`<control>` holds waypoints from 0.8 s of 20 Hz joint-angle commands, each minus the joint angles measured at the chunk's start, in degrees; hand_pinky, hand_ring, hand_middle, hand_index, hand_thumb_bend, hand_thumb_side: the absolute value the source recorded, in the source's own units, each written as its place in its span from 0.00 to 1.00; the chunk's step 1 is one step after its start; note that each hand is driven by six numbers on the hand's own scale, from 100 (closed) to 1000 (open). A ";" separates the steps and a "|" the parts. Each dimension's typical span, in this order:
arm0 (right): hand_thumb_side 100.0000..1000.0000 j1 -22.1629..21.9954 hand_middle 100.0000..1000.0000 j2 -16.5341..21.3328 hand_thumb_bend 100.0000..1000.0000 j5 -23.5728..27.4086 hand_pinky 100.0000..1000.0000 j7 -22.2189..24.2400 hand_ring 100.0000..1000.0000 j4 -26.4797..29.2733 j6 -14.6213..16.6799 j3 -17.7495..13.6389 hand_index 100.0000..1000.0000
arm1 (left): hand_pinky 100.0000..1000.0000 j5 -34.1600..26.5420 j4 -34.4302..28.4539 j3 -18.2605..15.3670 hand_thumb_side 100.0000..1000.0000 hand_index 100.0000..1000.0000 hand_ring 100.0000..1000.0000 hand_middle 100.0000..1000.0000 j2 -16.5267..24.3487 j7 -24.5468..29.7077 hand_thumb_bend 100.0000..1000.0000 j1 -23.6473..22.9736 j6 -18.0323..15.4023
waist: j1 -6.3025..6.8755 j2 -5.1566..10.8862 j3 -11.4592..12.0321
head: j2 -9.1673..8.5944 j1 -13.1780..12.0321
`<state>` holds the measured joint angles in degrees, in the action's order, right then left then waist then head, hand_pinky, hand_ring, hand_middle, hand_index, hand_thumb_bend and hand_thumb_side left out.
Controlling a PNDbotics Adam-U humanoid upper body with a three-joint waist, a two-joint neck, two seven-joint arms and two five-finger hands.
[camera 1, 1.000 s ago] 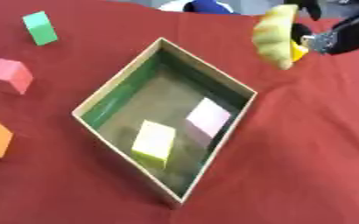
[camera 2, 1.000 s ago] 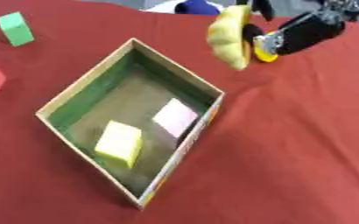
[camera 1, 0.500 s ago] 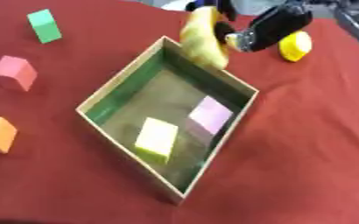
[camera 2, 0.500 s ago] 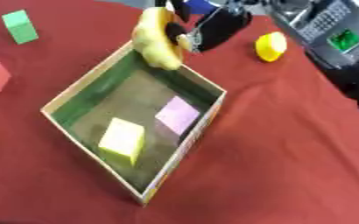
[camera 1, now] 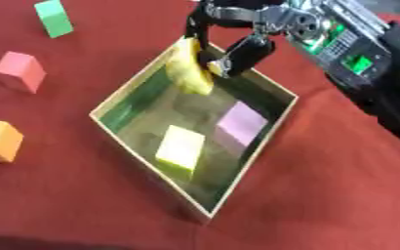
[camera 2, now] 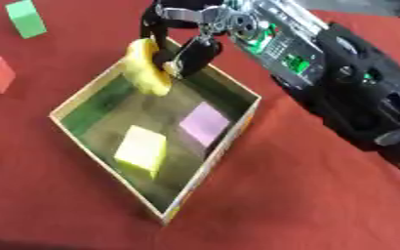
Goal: Pick up objects on the table and place them in the box.
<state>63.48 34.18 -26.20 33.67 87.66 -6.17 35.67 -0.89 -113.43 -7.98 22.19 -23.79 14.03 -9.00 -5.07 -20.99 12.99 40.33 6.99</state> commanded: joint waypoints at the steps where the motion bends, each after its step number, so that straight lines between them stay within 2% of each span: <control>1: 0.00 0.78 0.72 0.41 0.05 -1.01 0.85 1.55 0.86 -1.08 1.33 -0.78 0.83 | 0.70 -0.28 -1.16 -0.11 0.26 0.77 0.52 0.52 0.96 0.15 0.02 0.53 -0.06 | 0.32 0.94 0.04 | 0.35 -0.01; 4: 0.00 0.79 0.77 0.79 0.06 -0.27 0.86 3.54 0.90 -1.66 2.88 -1.84 0.85 | 0.70 -0.30 -1.16 -0.11 0.26 0.77 0.52 0.52 0.99 0.17 0.02 0.52 -0.04 | 0.23 0.90 -0.13 | 0.47 -0.24; 8: 0.00 1.32 0.77 1.69 0.03 1.73 0.86 5.75 0.90 -1.38 4.26 -3.69 0.85 | 0.70 -0.27 -1.16 -0.16 0.26 0.77 0.52 0.52 1.04 0.15 0.02 0.46 -0.04 | 0.27 1.10 -0.49 | 0.56 -0.41; 13: 0.00 1.00 0.74 4.16 0.02 3.17 0.85 5.21 0.87 0.63 3.87 -5.24 0.84 | 0.70 -0.15 -1.16 -0.27 0.26 0.77 0.52 0.52 1.05 0.10 0.02 0.24 0.01 | 0.51 1.41 -0.99 | 0.44 -0.66; 16: 0.00 -0.66 0.72 7.83 0.04 3.58 0.85 3.59 0.86 1.79 3.32 -7.14 0.83 | 0.70 0.02 -1.16 -0.48 0.26 0.77 0.52 0.52 1.13 -0.10 0.02 0.11 0.01 | 0.65 1.36 -1.39 | 0.17 -0.91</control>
<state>62.03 39.12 -23.17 37.92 88.12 -2.70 30.12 -0.96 -113.43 -8.00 22.19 -23.80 14.04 -9.00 -4.95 -21.05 11.59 40.77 6.25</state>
